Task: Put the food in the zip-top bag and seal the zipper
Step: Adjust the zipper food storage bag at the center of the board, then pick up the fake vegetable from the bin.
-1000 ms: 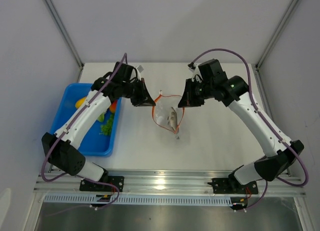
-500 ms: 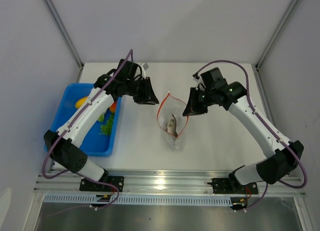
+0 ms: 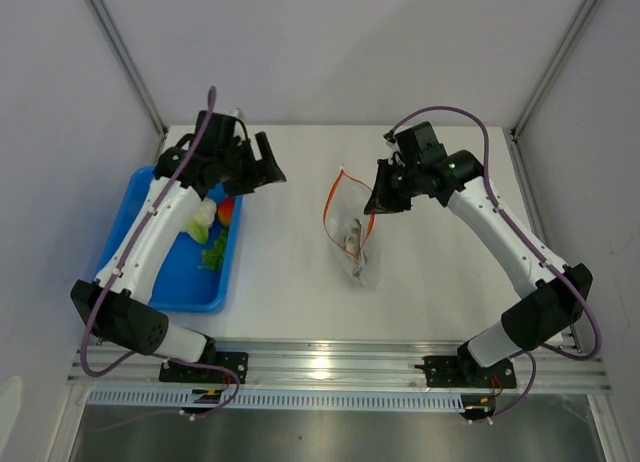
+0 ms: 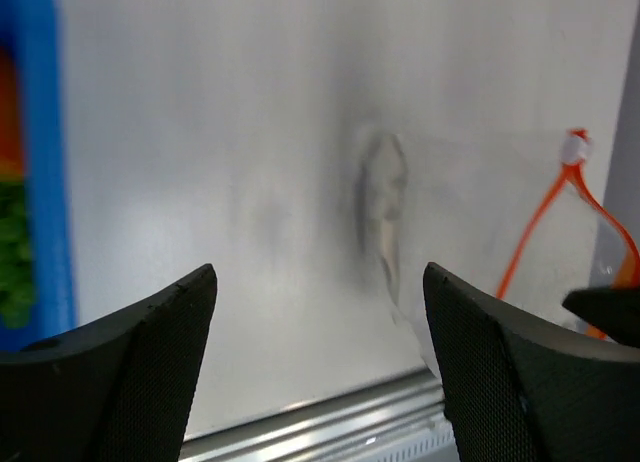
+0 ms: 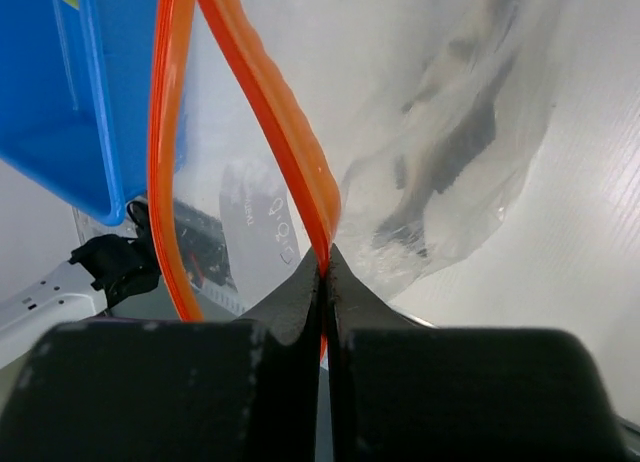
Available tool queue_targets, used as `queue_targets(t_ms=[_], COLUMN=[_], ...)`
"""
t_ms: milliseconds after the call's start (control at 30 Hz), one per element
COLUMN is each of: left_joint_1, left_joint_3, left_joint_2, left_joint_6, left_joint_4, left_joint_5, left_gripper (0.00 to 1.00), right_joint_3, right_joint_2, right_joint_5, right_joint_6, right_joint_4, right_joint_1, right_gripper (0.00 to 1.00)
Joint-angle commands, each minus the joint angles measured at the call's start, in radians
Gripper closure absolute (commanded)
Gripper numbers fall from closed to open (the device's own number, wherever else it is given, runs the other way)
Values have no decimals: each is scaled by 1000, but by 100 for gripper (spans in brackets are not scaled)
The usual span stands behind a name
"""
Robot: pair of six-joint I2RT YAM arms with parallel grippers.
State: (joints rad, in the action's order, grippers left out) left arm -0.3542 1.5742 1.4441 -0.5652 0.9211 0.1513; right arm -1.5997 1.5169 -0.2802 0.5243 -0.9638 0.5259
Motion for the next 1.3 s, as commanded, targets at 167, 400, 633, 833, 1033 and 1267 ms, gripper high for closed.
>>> queue_targets(t_ms=[167, 400, 633, 833, 1033, 1267], left_joint_1=[308, 500, 618, 669, 698, 713], left_joint_3=[-143, -267, -452, -554, -562, -565], left_joint_2=[-21, 29, 12, 2, 84, 143], left_joint_6=[21, -131, -286, -415, -495, -535], left_joint_4=[-11, -117, -292, -478, -557, -573], left_joint_5=[-240, -185, -122, -95, -45, -35], left_gripper=[21, 16, 4, 1, 1, 1], right_joint_3=[-48, -40, -43, -49, -60, -78], right_joint_2=[60, 95, 106, 120, 146, 173], right_joint_5=[4, -33, -47, -71, -82, -91], right_joint_6=[-47, -69, -96, -106, -113, -124], right_joint_4=[-12, -10, -18, -15, -18, -27], right_joint_1=[-23, -44, -52, -81, -102, -121], right_gripper=[100, 100, 100, 100, 100, 100])
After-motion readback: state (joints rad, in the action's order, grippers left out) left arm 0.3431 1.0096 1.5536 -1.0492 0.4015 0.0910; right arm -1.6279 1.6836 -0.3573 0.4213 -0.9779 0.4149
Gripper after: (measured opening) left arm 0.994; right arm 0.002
